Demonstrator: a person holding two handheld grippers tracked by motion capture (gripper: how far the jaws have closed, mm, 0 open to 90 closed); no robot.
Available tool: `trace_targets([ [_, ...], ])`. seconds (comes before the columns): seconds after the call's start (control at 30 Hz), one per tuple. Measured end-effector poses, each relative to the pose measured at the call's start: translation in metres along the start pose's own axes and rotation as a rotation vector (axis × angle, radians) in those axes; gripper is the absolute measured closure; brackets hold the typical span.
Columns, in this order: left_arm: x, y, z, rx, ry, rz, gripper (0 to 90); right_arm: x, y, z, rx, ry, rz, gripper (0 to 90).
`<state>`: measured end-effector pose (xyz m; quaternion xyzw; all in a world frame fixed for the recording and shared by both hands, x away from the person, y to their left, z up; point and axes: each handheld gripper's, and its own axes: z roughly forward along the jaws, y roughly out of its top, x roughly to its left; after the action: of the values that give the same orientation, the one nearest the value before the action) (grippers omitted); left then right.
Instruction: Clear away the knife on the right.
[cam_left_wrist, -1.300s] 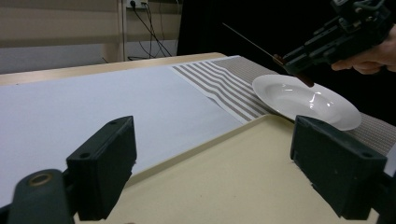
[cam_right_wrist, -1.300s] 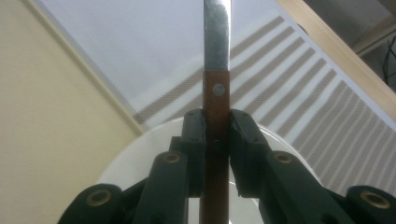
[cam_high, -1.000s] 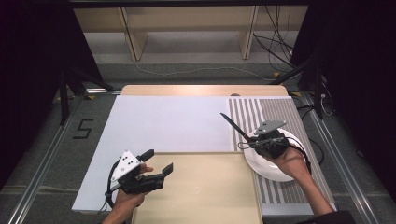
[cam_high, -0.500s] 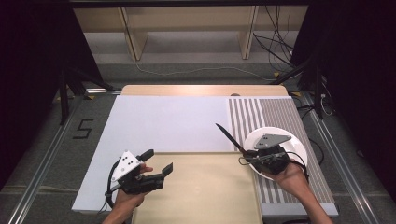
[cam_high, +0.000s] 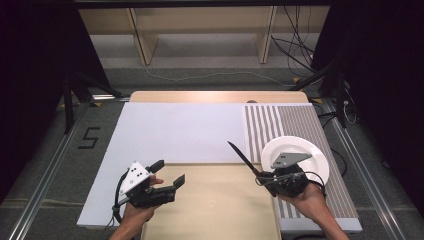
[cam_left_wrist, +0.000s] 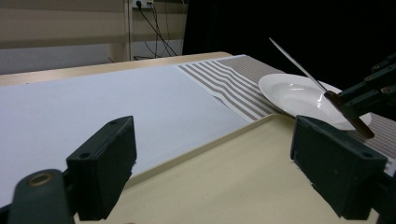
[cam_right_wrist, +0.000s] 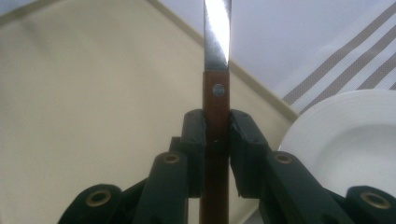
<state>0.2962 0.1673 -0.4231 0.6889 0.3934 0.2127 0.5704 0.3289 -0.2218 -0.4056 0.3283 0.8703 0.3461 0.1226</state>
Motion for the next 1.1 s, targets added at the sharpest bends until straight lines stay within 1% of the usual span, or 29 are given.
trace_targets([
  [0.17,0.001,0.000,0.000,-0.001,0.007,-0.002,14.2,0.008,-0.009,0.000,0.017,0.024,0.021,77.5],
  [0.3,0.001,0.000,0.000,-0.002,0.008,-0.002,14.2,0.016,-0.013,0.001,0.031,0.048,0.026,77.6],
  [0.33,0.001,0.000,0.000,0.001,0.008,0.000,14.3,0.020,-0.016,0.003,0.045,0.067,0.033,77.5],
  [0.37,0.001,0.000,0.000,0.000,0.009,-0.001,14.3,0.020,-0.016,0.003,0.045,0.067,0.033,77.5],
  [0.5,0.001,0.000,0.000,0.000,0.008,0.000,14.3,0.030,-0.022,0.010,0.093,0.098,0.024,77.6],
  [0.6,0.001,0.000,-0.001,-0.002,0.007,-0.001,14.3,0.038,-0.025,0.015,0.137,0.100,-0.005,77.5],
  [0.63,0.001,0.000,0.000,-0.001,0.007,0.000,14.3,0.041,-0.026,0.016,0.147,0.106,-0.002,77.5],
  [0.77,0.000,0.000,0.000,-0.001,0.006,0.002,14.3,0.045,-0.028,0.020,0.165,0.120,-0.018,77.5],
  [0.8,0.000,0.000,0.000,0.000,0.007,0.004,14.3,0.047,-0.028,0.019,0.175,0.124,0.001,77.5],
  [0.87,0.000,0.000,0.000,0.001,0.006,0.004,14.3,0.048,-0.029,0.019,0.177,0.130,0.006,77.5],
  [0.9,0.000,0.000,0.000,-0.001,0.007,0.001,14.3,0.047,-0.030,0.020,0.174,0.130,-0.004,77.5],
  [1.03,0.001,0.000,-0.001,0.000,0.008,0.001,14.3,0.049,-0.032,0.019,0.192,0.137,0.016,77.5],
  [1.1,0.001,0.000,0.000,0.000,0.008,0.001,14.3,0.050,-0.034,0.019,0.201,0.129,0.019,77.5],
])
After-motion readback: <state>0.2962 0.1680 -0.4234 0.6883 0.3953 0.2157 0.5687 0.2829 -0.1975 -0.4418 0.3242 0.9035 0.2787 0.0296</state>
